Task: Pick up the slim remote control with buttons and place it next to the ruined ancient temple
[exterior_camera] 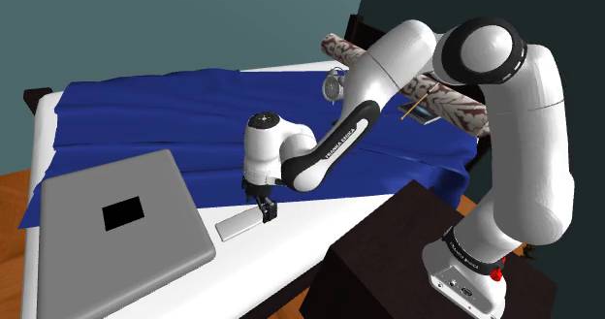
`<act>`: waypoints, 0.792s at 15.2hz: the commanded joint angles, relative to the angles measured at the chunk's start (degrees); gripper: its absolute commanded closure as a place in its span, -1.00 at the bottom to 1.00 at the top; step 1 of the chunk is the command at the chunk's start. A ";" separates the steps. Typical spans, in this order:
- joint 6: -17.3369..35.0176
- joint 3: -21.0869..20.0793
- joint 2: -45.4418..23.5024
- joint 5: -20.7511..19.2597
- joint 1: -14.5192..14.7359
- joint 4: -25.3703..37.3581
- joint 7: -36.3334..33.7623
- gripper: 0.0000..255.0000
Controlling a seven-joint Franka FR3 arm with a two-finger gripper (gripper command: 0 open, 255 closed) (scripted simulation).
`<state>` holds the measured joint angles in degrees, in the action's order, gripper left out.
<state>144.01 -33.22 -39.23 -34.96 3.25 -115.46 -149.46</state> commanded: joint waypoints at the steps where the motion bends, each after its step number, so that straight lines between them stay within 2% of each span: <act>1: 0.16 2.80 -4.74 -0.76 2.63 5.39 -2.90 -1.00; 9: 3.00 6.09 -10.22 -3.20 5.28 8.47 -4.72 -1.00; 12: 3.00 6.09 -10.22 -3.20 5.28 8.46 -4.72 -1.00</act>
<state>146.94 -27.19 -49.35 -38.11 8.47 -107.06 -154.14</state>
